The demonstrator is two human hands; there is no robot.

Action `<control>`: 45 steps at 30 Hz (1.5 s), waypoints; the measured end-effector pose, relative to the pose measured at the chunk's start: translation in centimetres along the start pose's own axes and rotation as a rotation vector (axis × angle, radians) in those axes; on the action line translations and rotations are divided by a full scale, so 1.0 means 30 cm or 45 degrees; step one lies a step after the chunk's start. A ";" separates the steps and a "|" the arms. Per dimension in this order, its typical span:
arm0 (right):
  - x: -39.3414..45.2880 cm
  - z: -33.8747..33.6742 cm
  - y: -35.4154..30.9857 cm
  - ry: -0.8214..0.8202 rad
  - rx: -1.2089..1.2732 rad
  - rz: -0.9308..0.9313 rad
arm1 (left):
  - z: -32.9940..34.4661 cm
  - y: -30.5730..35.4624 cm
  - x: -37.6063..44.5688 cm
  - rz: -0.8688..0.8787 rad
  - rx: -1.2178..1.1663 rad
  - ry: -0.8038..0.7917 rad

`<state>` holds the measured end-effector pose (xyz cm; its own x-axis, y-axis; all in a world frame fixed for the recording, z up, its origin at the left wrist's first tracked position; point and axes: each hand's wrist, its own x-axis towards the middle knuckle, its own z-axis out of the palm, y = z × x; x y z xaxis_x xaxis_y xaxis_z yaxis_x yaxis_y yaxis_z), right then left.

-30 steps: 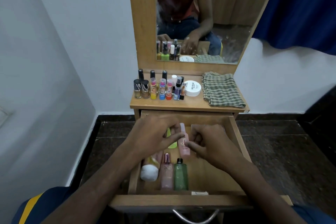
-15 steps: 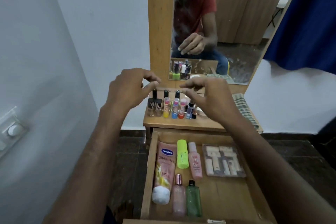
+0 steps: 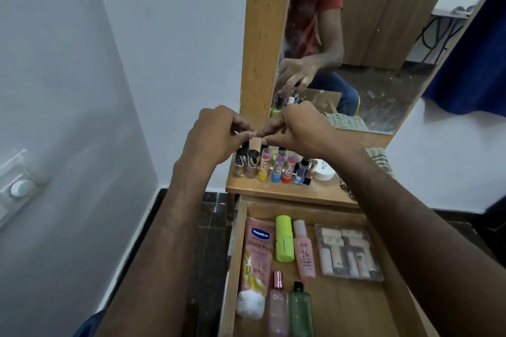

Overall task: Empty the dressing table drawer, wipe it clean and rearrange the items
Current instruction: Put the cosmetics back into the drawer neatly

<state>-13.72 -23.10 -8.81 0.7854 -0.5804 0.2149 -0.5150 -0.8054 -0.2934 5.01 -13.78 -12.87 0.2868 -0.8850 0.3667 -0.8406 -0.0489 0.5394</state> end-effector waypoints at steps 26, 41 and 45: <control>-0.651 -0.010 -0.065 0.344 0.250 0.539 | 0.112 0.359 -0.503 0.035 -0.458 -0.264; -0.882 0.082 0.050 -0.224 0.093 0.684 | 0.341 0.373 -0.587 0.148 -0.328 -0.585; -0.900 0.084 0.064 -0.387 0.044 0.684 | 0.388 0.408 -0.603 0.207 -0.399 -0.666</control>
<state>-35.04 -8.67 -17.52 0.4847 -0.8398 -0.2446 -0.8583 -0.4027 -0.3179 -15.81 -3.74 -21.73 -0.1628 -0.9829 0.0860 -0.6574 0.1730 0.7334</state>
